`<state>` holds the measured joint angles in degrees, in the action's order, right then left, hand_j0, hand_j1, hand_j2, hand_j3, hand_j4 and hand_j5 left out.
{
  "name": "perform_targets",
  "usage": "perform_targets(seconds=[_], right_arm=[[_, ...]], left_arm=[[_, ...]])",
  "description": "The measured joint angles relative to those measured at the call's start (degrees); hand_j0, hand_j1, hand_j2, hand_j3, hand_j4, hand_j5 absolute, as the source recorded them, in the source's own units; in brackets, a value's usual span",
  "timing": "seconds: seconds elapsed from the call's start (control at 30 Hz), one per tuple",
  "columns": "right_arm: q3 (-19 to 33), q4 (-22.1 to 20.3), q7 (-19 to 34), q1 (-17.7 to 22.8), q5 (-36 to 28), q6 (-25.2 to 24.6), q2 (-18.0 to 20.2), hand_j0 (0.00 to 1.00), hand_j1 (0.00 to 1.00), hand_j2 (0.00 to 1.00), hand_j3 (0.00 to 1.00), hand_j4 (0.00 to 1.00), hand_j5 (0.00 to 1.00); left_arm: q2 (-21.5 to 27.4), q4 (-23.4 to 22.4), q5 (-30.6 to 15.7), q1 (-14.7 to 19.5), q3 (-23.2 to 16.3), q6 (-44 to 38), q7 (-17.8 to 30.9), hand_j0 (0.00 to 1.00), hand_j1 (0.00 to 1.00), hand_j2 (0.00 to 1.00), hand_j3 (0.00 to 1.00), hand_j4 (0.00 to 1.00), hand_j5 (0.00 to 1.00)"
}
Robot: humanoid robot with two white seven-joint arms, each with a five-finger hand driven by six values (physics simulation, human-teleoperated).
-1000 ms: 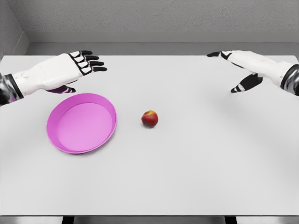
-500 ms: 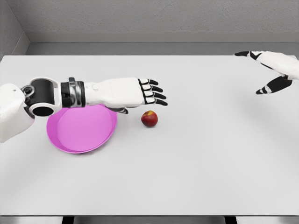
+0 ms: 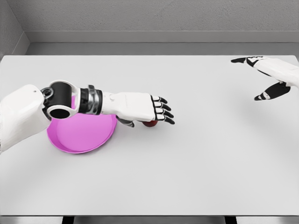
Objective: Put the apple on the plate with both arms
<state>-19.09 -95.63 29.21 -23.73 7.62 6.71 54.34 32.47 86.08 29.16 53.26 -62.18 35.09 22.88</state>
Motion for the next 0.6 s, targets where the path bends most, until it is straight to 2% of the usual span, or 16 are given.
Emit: perform_targets(seconds=[0.33,0.6], right_arm=[[0.0,-0.2,0.0,0.0,0.0,0.1,0.2,1.0,1.0,1.0,1.0,1.0,1.0],[-0.3,-0.4,0.0,0.0,0.0,0.2,0.1,1.0,1.0,1.0,1.0,1.0,1.0]], left_arm=[[-4.9,-7.3,1.2,1.8,-0.4,0.0,1.2,1.0,1.0,1.0,1.0,1.0,1.0],[-6.6,-10.3,1.3,2.8,-2.4,0.0,4.0,1.0,1.0,1.0,1.0,1.0,1.0]])
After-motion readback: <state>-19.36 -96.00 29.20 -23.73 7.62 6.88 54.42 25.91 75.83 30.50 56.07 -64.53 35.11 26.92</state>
